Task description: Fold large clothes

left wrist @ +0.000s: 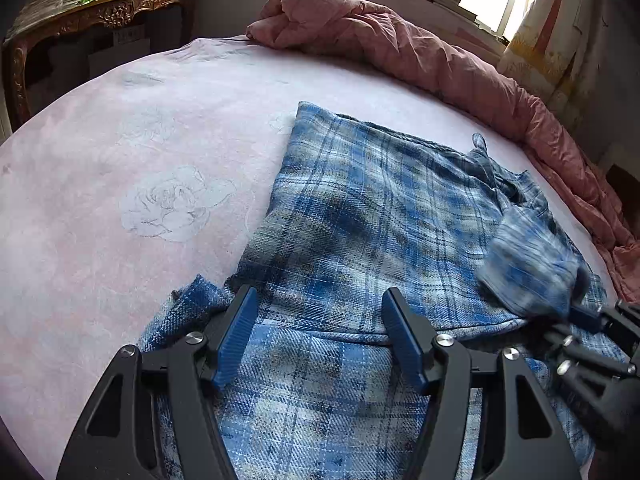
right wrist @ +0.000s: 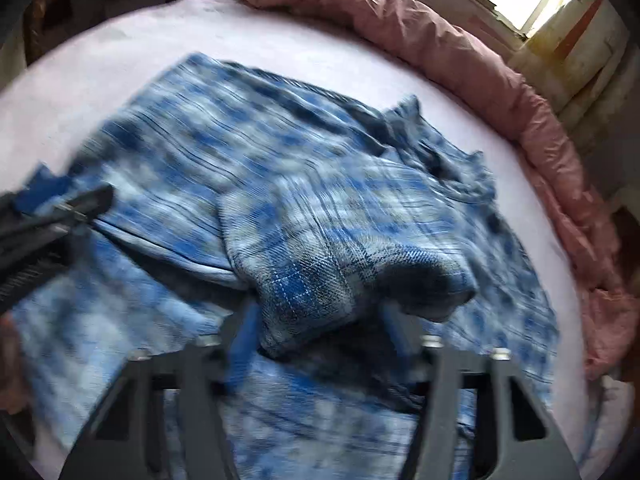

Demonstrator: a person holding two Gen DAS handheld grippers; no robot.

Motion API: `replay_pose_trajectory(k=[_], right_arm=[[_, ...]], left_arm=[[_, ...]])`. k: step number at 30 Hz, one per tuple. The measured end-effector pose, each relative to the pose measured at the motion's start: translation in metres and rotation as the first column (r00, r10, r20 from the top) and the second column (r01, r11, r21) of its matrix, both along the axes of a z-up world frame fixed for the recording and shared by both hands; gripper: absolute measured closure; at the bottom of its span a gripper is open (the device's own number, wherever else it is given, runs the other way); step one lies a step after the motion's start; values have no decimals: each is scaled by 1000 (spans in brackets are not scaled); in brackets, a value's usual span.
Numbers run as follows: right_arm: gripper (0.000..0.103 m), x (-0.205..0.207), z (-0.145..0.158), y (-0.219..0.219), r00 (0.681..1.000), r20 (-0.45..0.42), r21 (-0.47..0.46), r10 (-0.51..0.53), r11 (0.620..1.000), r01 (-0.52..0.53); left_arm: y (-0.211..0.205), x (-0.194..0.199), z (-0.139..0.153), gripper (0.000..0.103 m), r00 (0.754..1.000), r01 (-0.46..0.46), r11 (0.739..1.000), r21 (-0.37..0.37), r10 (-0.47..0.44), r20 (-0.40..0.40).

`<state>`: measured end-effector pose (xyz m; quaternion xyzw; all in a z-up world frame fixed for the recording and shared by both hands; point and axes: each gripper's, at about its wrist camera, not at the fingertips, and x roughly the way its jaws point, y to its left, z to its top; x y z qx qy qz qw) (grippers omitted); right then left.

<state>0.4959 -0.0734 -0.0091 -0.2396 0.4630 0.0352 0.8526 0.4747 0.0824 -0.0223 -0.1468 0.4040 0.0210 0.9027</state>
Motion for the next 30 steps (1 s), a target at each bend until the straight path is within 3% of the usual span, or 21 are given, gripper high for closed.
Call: replay_pose_trajectory(k=[2,6,11,14,22,30], right_arm=[[86,2,5,-15,997,-4,39,-71,997,72],[89,-7,35,-46,985,110,54,-133,990,128],[91,-10,83,-110,936,212,127,-280,958,258],[91,-2,100,-144,919,205,177,-336,937,302],[88,17,67,-205,876,68,329,-477,840,432],[86,16,42,-256,812,78,281,-579,794,539]], left_arm=[[-1,0,0,40,1000,0,1000,5,0,2],[2,-1,0,40,1000,0,1000,-8,0,9],[3,-2,0,40,1000,1,1000,-2,-1,8],[1,-1,1,40,1000,1,1000,14,-1,4],[0,-1,1,40,1000,1,1000,27,-1,2],[-7,2,0,39,1000,0,997,74,1,-7]])
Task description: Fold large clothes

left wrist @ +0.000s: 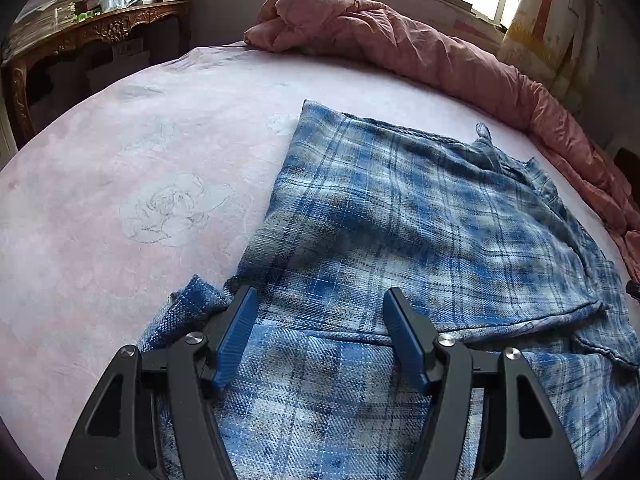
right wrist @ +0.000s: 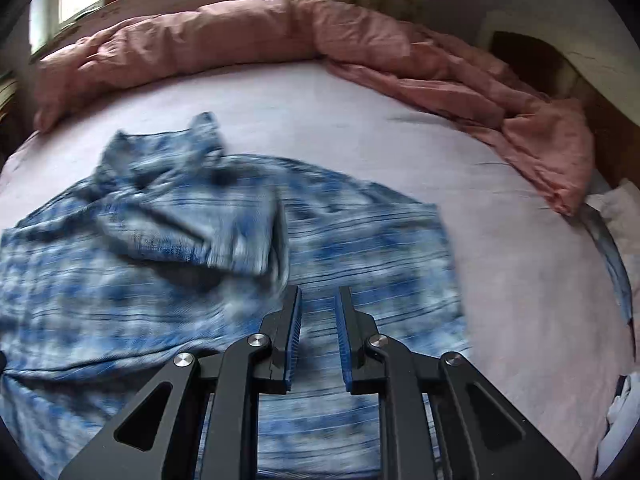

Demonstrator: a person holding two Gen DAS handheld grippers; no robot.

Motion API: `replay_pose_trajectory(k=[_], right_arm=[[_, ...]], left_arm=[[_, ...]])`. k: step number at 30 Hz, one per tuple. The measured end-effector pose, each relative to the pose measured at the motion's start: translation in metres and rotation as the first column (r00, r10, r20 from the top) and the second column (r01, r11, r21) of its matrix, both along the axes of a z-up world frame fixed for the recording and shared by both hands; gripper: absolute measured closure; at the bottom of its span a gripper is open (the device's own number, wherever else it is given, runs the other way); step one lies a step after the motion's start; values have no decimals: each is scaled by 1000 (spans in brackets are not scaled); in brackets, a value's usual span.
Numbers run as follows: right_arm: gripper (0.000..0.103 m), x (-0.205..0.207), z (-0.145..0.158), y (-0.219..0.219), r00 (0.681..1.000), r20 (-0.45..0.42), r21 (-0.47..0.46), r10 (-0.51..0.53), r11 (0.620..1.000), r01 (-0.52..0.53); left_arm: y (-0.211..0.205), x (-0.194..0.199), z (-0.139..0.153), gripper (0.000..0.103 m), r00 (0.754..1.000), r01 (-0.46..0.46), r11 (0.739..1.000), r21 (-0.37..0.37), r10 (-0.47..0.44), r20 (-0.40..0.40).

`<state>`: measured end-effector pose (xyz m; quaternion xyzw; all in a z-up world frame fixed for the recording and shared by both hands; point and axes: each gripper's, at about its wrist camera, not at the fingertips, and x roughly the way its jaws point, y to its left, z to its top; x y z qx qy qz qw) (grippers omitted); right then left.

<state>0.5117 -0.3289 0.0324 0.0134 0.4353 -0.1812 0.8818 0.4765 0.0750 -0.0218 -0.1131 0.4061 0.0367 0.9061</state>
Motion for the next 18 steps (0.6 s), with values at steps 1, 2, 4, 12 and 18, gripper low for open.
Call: replay_pose_trajectory(k=[1,2,4,12,18], right_arm=[[86,-1,-1,-7,1000,-2,5,-6,1000,6],[86,-2,-2,-12,1000,-2,13,-7,1000,7],[85,-6,-4,-18,1000,2,27,7,1000,-7],[83,-20,-18,-7,998,0,2,66,998,-66],[79,-57,-21,29,983,70,-118,170,980,-161]], left_arm=[[1,0,0,39,1000,0,1000,-2,0,1],[0,0,0,39,1000,0,1000,-3,0,1],[-1,0,0,39,1000,0,1000,-4,0,2],[-3,-1,2,39,1000,6,1000,16,-6,-1],[-7,-1,4,39,1000,19,999,47,-20,5]])
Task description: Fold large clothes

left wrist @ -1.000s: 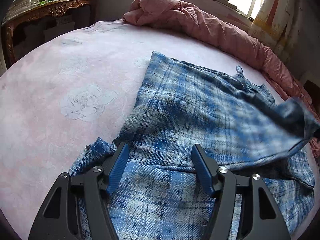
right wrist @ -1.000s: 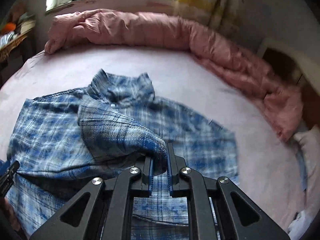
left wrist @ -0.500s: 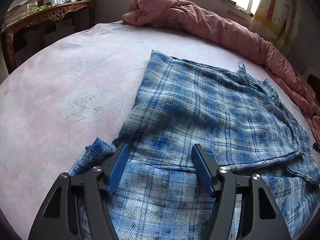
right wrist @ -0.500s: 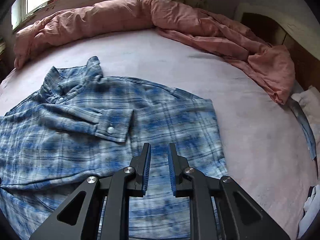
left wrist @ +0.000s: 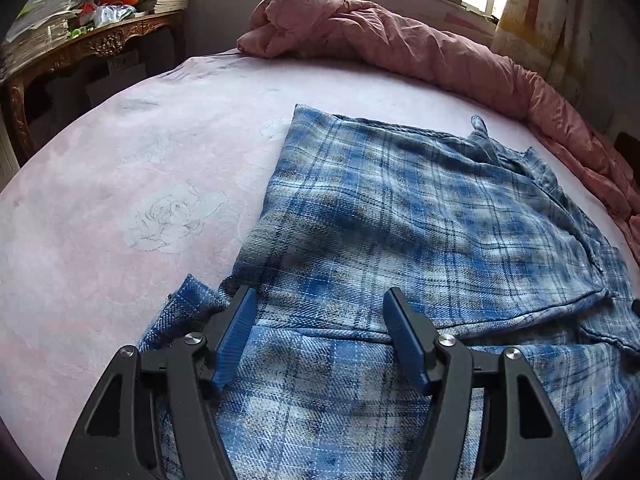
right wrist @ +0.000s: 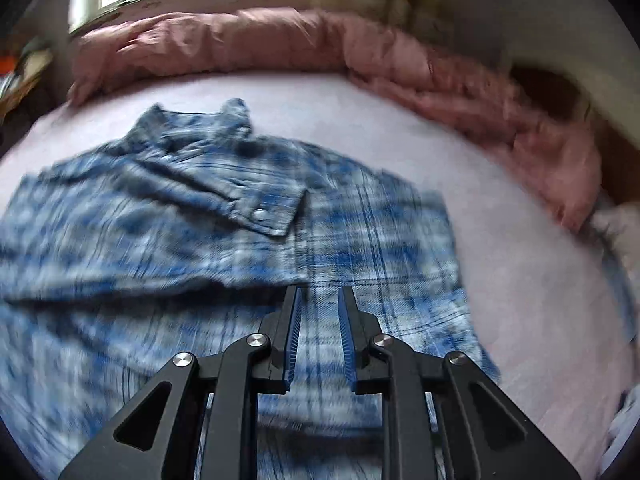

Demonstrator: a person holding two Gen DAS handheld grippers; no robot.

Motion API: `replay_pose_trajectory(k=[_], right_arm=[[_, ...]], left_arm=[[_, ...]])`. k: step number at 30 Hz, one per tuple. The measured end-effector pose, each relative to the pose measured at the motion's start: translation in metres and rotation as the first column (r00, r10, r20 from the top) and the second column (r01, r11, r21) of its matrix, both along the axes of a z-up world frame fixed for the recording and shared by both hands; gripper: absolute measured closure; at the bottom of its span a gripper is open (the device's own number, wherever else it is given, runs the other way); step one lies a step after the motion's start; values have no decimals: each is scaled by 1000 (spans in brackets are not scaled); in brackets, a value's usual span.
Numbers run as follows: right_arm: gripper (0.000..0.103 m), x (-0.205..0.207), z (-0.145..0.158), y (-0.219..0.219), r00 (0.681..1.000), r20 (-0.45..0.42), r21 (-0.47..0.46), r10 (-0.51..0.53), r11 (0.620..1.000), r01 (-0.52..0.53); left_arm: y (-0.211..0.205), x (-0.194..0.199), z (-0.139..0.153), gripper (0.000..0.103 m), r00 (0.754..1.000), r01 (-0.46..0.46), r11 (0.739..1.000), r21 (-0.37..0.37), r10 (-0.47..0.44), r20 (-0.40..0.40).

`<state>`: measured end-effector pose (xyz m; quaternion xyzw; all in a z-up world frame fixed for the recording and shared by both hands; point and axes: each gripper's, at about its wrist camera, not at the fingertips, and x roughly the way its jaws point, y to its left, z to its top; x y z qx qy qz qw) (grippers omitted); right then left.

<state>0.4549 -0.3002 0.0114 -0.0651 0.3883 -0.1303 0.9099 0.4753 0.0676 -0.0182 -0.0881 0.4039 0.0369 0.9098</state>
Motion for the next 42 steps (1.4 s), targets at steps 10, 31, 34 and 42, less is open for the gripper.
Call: replay_pose_trajectory(k=[10,31,34,42], right_arm=[[32,-74,25,22,982,161,106,97,988,-115],[38,-120,33,-126,990,81,158,-117,982,103],[62,-113,19,-127,998,13,196,-59,979,55],[65,-82,-21,-120,998,-63,174,-17,984,27]], left_arm=[[-2,-9,12,39,999,26,1000,6,-26,47],[14,-112,73,1,967,-27,992,123,-5,253],[27,-110,67,1,971,-60,996,62,43,236],[27,-108,58,1,967,-73,993,90,49,250]])
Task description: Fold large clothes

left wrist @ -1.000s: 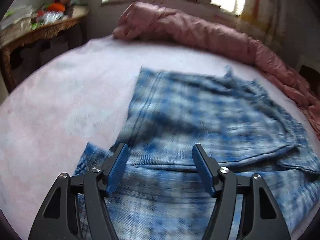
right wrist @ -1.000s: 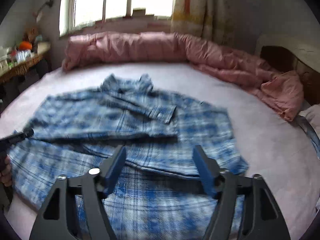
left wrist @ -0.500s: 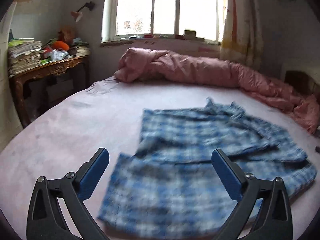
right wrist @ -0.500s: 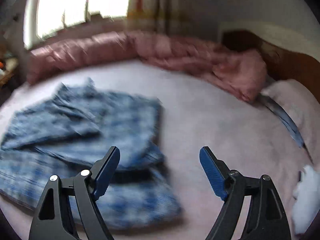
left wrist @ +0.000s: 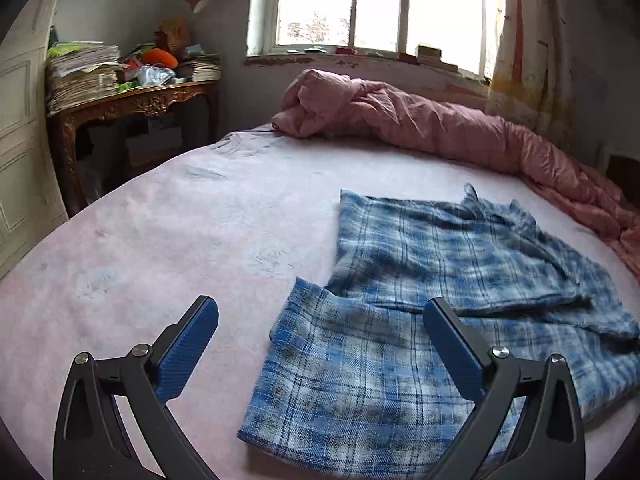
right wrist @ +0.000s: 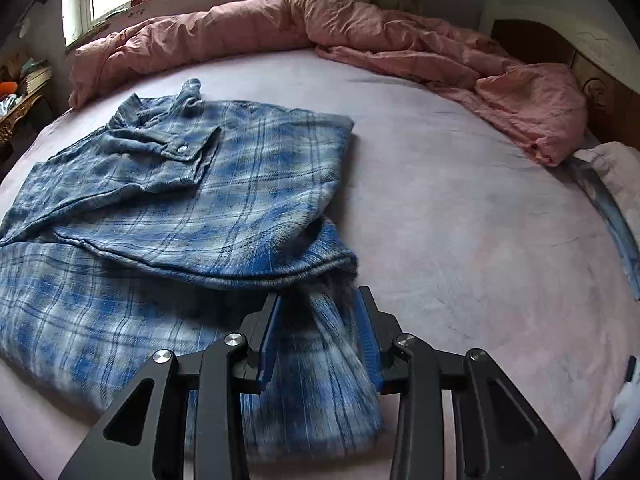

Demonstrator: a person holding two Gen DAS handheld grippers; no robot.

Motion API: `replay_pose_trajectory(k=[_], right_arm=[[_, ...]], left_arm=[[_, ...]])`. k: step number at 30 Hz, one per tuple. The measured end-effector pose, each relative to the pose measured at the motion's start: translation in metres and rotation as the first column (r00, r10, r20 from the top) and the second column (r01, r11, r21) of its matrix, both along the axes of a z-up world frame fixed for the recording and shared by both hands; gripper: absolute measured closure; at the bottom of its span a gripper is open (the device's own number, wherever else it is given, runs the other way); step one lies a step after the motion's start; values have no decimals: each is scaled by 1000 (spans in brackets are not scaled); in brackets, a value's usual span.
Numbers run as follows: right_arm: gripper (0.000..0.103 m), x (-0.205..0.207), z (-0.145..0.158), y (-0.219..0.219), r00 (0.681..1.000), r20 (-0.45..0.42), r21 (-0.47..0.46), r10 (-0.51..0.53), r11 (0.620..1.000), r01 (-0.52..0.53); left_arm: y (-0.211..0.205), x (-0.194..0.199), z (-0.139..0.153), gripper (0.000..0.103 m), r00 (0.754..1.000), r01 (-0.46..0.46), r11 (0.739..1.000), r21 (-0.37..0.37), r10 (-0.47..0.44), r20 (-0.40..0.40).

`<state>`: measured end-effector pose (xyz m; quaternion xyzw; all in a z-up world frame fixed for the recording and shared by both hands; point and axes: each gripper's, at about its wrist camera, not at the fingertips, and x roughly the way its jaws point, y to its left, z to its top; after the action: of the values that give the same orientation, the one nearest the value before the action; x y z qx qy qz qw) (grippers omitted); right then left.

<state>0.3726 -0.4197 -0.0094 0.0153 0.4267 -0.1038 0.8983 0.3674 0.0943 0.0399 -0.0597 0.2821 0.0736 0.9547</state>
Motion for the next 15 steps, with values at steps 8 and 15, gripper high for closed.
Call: replay_pose_trajectory(k=[8,15], right_arm=[[100,-15,14,-13,989,140,143,43,988,-63],[100,-54,54,16,881,339,113,329,916,-385]], left_arm=[[-8,-1,1,1,1000,5,999,44,-5,13],[-9,-3,3,1,1000,-1,999,47,0,26]])
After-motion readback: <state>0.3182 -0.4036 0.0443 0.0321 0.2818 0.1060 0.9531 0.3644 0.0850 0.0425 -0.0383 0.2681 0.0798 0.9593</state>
